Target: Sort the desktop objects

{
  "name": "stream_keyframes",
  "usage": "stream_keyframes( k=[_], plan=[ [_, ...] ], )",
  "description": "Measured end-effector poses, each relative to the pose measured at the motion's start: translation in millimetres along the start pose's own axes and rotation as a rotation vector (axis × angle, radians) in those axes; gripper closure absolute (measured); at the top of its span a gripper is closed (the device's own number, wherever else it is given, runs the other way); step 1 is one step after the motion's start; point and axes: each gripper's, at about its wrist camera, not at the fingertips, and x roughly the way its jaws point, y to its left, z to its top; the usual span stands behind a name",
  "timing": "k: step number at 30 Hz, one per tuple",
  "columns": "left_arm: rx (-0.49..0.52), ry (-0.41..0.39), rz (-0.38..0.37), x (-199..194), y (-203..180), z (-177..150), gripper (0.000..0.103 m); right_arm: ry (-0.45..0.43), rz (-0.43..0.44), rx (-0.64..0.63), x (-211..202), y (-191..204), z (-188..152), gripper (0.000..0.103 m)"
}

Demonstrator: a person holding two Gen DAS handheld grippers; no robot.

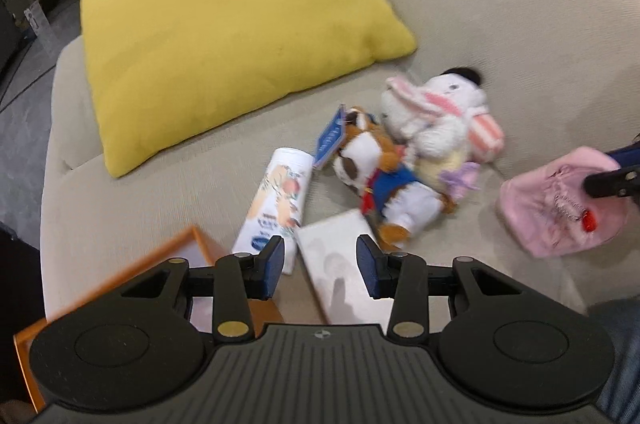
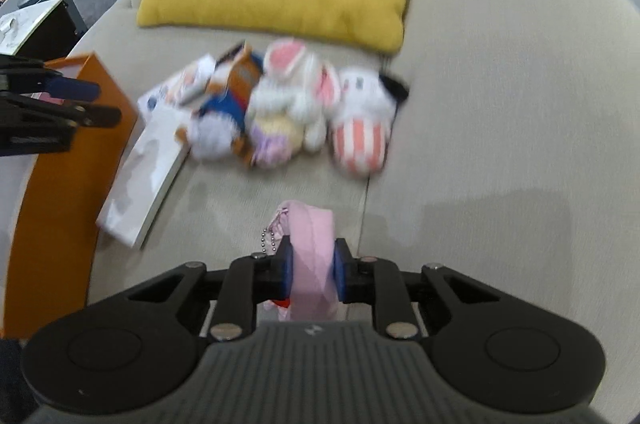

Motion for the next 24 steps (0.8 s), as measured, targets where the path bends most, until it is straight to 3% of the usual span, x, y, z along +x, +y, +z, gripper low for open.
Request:
stream_keyframes(
  k=[5,10,16,19,24],
  plan=[
    [0.045,0.105,0.032,40,12,34,0.056,-0.01,0.02,-0.016,26,-5,19,0.082],
    [0.068,0.268,0.024,85,27,56,0.055,-0.026,0.044,-0.028,35,-7,18,0.082],
    [0.121,0.404,0.026,118,32,61,0.053,-0.031,0.069,-0.013,37,-11,19,0.082],
    [0.12,0.45,-0.033,128,32,61,0.045,-0.031,0.061,0.023,36,-12,19,0.082],
    [0.162,0.51,0.026,145,21,54,0.045,-0.037,0.062,0.009,36,-9,18,0.081]
  ],
)
